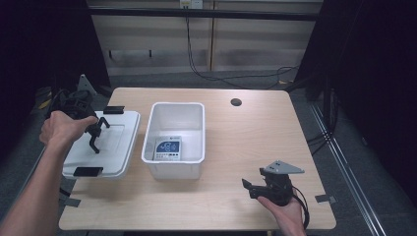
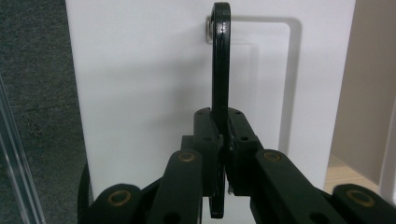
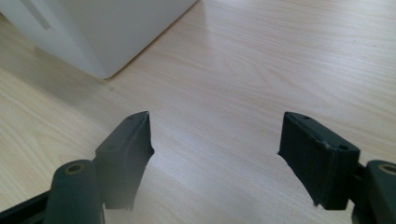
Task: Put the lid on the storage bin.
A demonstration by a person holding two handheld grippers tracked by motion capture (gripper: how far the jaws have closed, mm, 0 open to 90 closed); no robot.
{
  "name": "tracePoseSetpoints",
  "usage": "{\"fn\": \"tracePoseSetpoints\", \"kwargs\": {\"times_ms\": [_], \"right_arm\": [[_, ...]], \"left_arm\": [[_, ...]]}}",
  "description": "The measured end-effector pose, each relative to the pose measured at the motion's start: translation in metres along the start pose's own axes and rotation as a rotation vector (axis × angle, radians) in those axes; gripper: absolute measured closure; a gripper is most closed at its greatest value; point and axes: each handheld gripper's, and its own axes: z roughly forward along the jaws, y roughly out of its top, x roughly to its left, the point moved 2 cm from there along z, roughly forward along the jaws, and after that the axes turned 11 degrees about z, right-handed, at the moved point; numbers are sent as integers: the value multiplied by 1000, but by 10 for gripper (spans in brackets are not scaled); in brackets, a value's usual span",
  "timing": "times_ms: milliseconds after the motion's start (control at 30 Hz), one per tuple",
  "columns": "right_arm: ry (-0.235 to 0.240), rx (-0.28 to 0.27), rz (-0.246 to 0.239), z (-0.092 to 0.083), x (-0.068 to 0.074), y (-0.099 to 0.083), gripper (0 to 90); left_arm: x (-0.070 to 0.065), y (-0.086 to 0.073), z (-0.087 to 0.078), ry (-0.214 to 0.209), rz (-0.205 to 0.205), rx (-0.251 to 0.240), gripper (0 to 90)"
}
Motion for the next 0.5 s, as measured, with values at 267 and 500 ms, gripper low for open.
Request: {"fn": "tracePoseSetpoints", "kwargs": {"times_ms": [267,500], "right_arm": [[2,0,-3,-1,0,0,248],[3,1,-5,0,0,0,248]], "left_arm": [[-12,6,-9,4,13,-11,850],[-20,9,-24,9,31,-20,850]]}}
